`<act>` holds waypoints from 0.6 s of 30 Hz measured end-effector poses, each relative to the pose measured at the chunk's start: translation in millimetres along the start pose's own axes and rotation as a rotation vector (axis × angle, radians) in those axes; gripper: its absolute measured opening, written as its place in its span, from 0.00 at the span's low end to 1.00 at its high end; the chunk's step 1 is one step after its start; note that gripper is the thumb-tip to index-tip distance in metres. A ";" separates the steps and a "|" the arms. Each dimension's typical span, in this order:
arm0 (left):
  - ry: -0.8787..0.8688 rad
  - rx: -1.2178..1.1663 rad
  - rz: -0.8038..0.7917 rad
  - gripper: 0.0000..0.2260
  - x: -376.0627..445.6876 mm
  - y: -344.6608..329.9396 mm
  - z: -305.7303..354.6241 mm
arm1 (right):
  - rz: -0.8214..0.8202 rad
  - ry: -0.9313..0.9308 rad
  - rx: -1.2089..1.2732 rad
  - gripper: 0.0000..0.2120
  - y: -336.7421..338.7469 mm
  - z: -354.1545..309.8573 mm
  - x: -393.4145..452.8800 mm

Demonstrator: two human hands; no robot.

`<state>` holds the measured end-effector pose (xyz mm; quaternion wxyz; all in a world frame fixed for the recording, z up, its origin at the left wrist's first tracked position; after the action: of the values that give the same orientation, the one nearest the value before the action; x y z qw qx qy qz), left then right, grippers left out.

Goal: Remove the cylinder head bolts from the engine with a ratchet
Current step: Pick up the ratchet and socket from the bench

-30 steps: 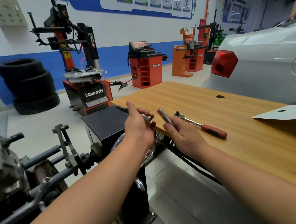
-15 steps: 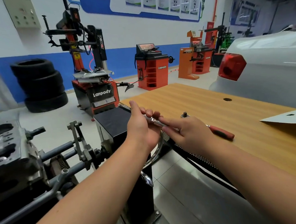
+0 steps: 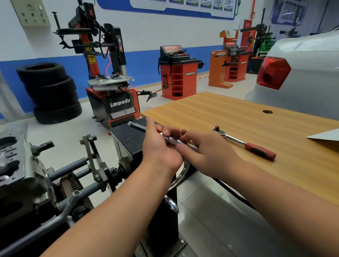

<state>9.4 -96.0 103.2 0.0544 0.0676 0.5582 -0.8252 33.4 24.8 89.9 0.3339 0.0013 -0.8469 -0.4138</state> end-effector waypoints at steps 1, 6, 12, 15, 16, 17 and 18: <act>-0.005 -0.007 -0.011 0.25 1.7 -3.4 3.8 | -0.004 -0.058 0.173 0.10 0.5 3.7 4.8; -0.054 0.040 0.004 0.28 18.9 -5.7 36.5 | 0.114 -0.565 0.211 0.13 -3.5 103.6 48.5; -0.065 -0.027 0.093 0.26 37.1 25.6 72.8 | -0.392 -0.880 -0.686 0.21 -22.7 224.9 40.7; -0.085 -0.050 0.140 0.26 41.6 36.7 79.3 | -0.374 -0.766 -0.774 0.21 -30.9 234.8 41.0; -0.093 -0.057 0.157 0.26 42.4 38.2 81.1 | -0.356 -0.748 -0.761 0.19 -32.3 233.8 40.4; -0.099 -0.065 0.174 0.27 42.5 38.7 82.9 | -0.353 -0.723 -0.740 0.15 -34.0 232.8 38.6; -0.102 -0.071 0.190 0.27 41.8 38.7 84.7 | -0.354 -0.687 -0.727 0.13 -36.4 231.8 36.6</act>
<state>-29.7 -189.6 91.8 0.1631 0.0758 0.5745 -0.7985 -136.4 152.9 -15.7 -0.0588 -0.1074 -0.6961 -0.7075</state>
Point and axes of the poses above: each hand's wrist, its own x-axis towards the middle knuckle, its own y-axis out of the back of the hand, z = x × y, the point moved 1 cm from there along x, towards the middle knuckle, and after that the axes turned 6 degrees about -x, right-handed, at the moved point
